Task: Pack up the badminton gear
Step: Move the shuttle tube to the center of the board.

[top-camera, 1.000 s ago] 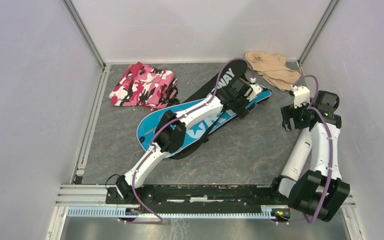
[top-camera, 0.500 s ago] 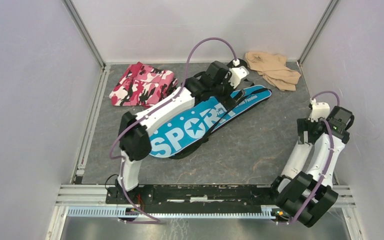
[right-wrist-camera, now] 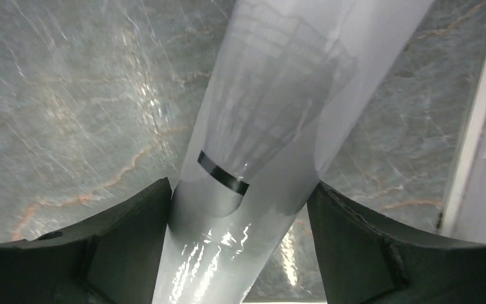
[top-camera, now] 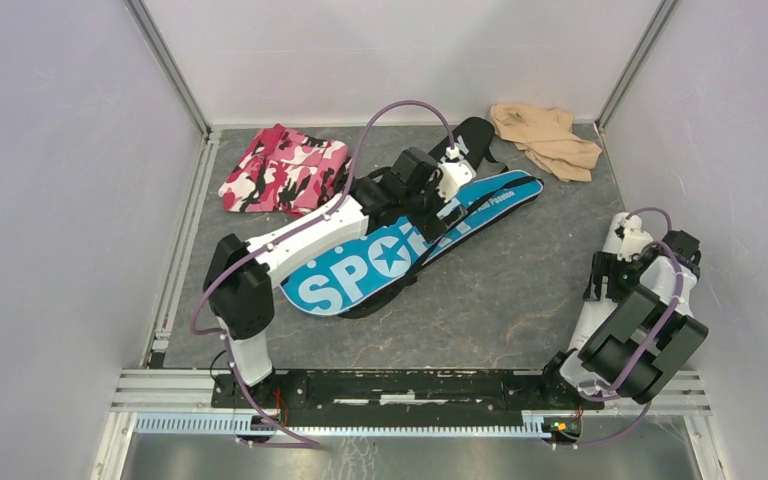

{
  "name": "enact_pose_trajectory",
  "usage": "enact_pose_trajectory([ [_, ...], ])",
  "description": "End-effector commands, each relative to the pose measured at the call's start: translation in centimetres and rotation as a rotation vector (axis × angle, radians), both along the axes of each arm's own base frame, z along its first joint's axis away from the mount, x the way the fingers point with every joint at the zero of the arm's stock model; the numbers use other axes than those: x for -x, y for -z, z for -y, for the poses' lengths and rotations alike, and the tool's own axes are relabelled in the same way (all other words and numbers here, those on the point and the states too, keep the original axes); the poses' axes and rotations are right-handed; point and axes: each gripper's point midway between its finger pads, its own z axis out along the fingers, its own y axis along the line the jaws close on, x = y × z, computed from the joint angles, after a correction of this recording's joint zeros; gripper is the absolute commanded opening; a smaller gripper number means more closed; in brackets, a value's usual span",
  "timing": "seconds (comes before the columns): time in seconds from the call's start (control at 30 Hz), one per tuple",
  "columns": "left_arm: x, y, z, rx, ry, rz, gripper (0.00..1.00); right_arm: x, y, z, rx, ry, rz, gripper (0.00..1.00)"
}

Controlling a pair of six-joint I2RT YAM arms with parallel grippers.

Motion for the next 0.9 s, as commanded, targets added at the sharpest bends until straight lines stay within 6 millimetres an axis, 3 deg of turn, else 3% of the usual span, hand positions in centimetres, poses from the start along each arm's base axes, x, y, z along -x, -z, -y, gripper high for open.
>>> enact_pose_trajectory([
  [0.0,-1.1,-5.0,-1.3,0.039,-0.026,0.168,1.0,-2.3,0.4,-1.0,-0.111,0.036,0.083,0.76],
  [0.17,-1.9,-5.9,-2.6,0.018,-0.074,0.212,1.0,-4.5,0.6,-2.9,-0.185,0.055,0.133,0.63],
  [0.37,-2.8,-6.7,-3.7,-0.005,-0.124,0.251,1.0,-9.1,-1.0,-6.4,-0.216,0.028,0.253,0.6],
  [0.5,-3.5,-6.8,-4.7,-0.033,-0.16,0.274,1.0,-11.4,-1.3,-8.6,-0.274,0.03,0.302,0.66],
  [0.87,-3.7,-6.2,-7.9,-0.114,-0.254,0.307,1.0,-15.4,-0.3,-15.9,-0.391,0.016,0.368,0.78],
])
